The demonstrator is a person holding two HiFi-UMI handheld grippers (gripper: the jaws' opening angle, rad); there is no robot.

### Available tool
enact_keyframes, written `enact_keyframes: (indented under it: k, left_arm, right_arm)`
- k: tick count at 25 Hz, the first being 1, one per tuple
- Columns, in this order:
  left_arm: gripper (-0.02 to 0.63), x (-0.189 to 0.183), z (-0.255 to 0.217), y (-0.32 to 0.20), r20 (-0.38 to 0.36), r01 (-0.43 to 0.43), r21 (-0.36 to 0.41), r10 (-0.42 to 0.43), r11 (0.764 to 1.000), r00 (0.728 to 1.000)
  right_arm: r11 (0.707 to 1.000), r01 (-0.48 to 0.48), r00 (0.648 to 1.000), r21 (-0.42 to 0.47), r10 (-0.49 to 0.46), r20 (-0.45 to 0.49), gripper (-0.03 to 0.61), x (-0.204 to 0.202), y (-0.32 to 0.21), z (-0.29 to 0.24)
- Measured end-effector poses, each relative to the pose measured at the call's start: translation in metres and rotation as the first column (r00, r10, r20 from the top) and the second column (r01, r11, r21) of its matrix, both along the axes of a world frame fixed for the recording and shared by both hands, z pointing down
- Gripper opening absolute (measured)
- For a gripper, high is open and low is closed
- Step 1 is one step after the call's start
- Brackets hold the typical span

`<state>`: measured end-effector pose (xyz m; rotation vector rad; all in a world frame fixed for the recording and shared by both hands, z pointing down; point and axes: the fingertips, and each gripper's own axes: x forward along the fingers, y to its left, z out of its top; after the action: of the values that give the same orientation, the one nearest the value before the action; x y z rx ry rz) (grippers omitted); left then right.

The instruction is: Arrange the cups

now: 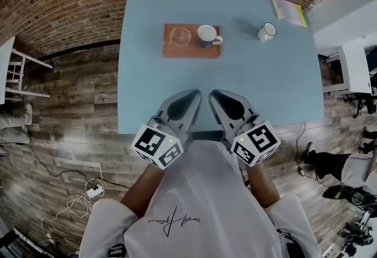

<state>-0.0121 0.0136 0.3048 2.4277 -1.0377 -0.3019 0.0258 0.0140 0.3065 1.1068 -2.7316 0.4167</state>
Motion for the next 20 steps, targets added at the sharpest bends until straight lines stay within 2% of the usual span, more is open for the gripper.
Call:
enact_keyframes:
  k: [11,20]
  left_arm:
    - [0.008,0.009,0.009,-0.028,0.032,-0.010,-0.003,0.010,1.000,0.999]
    - [0.008,0.032,0.020,-0.054,0.096,0.004,0.012,-0.005,1.000,0.995]
  right_arm:
    - [0.985,0.163,0.986,0.049,-0.160,-0.053,0.023,0.014,-0.031,0.000]
    - [0.974,0.223,0.972,0.042,-0.219,-0.088,0.023,0.032,-0.071,0.018]
